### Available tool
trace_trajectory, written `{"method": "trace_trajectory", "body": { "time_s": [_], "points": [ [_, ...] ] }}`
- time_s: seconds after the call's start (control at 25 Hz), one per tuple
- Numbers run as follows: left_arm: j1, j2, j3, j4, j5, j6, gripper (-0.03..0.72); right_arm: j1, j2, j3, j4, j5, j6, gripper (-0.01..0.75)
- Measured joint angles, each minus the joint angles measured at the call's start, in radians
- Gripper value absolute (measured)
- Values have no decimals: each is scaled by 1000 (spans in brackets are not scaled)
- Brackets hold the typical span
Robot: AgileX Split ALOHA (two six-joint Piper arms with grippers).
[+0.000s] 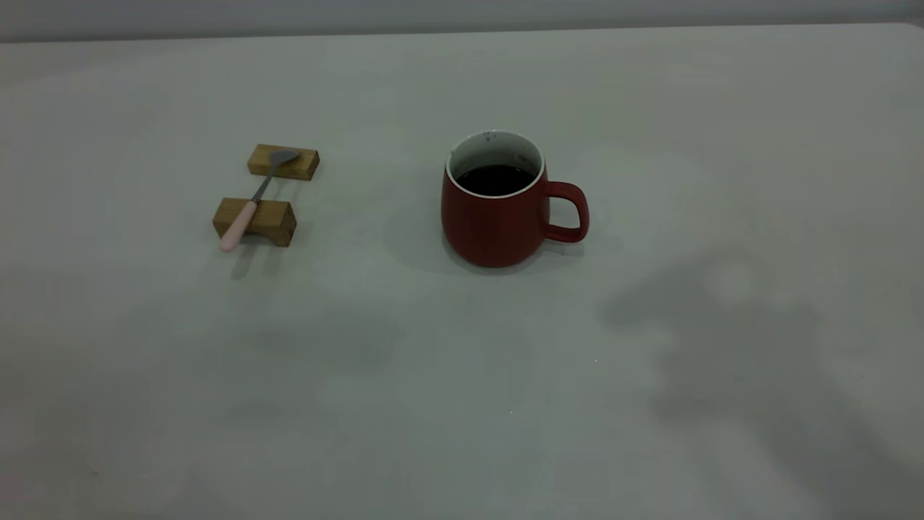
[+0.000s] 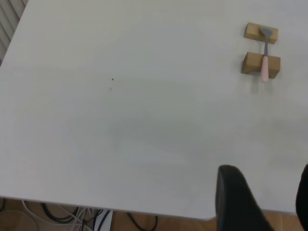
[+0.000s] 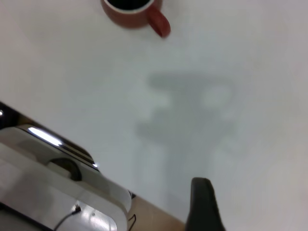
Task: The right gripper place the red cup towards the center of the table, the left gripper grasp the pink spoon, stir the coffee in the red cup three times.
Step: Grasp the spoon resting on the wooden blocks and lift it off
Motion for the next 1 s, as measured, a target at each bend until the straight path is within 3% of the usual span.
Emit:
{"method": "trace_trajectory", "body": {
  "time_s": [0.24, 0.56, 1.0],
  "points": [
    [0, 0, 0, 0, 0, 0, 389, -13, -343, 280, -24, 11, 7, 589],
    [0, 0, 0, 0, 0, -1, 389, -206, -893, 640, -26, 14, 138, 589],
    [0, 0, 0, 0, 0, -1, 389, -401, -1258, 790, -24, -12, 172, 589]
  ]
}}
